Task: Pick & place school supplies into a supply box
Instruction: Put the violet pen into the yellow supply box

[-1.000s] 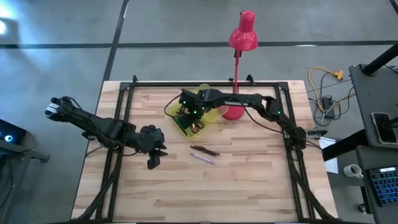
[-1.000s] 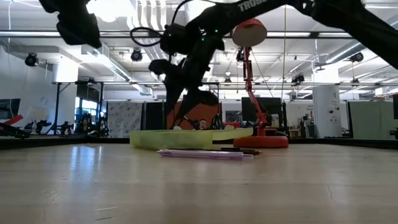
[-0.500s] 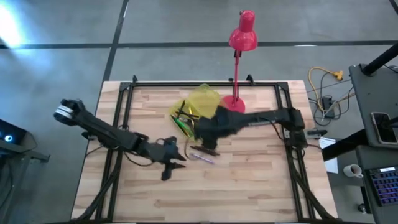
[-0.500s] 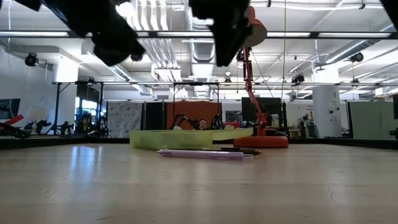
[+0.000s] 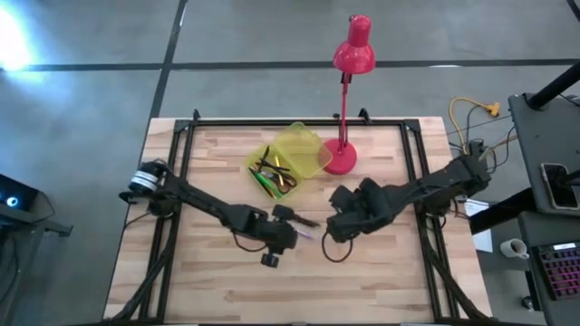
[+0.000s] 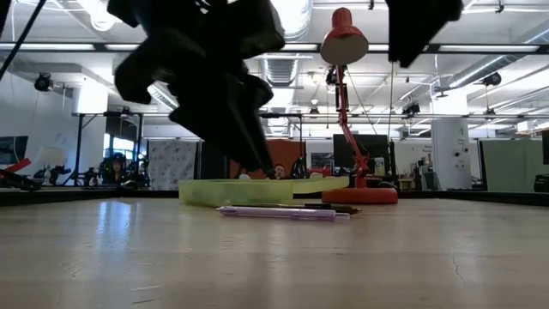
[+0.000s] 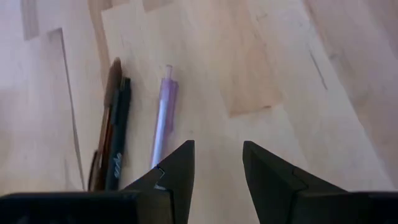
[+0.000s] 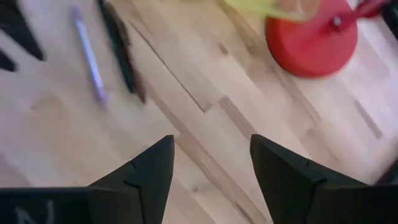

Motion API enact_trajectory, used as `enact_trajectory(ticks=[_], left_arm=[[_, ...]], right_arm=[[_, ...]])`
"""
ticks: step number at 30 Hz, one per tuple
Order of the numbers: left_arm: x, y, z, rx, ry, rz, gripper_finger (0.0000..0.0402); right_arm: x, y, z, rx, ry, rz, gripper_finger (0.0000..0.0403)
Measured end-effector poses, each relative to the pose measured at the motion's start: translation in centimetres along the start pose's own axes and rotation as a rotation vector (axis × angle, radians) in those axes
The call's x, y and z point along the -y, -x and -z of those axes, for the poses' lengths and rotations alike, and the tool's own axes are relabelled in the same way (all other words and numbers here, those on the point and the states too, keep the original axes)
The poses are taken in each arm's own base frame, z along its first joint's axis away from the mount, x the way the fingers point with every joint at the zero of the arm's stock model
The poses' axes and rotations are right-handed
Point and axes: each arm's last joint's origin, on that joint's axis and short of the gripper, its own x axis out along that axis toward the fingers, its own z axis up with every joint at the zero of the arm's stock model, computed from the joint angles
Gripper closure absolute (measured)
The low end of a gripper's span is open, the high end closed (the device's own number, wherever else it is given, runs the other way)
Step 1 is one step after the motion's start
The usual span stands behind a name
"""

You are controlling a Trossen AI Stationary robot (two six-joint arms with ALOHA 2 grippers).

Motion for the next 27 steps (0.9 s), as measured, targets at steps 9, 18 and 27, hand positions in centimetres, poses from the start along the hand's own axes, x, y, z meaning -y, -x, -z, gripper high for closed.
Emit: enact_trajectory(ticks=[9, 18, 27], left_arm=[[-2.3, -2.3, 1.1, -0.09, -0.037, -0.024, 0.0281], [-5.1, -4.3, 3.4, -0.157, 0.041, 0.033, 0.0289], [-3.8, -4.6, 4.5, -0.27, 0.08, 0.124, 0.0386]], right_arm=[[-0.8, -1.3, 3.6, -0.022, -0.035, 0.051, 0.019], [-1.4, -1.2, 4.9, -0.017, -0.05, 0.052, 0.019], [-1.3, -1.4, 5.2, -0.002, -0.04, 0.066, 0.019]])
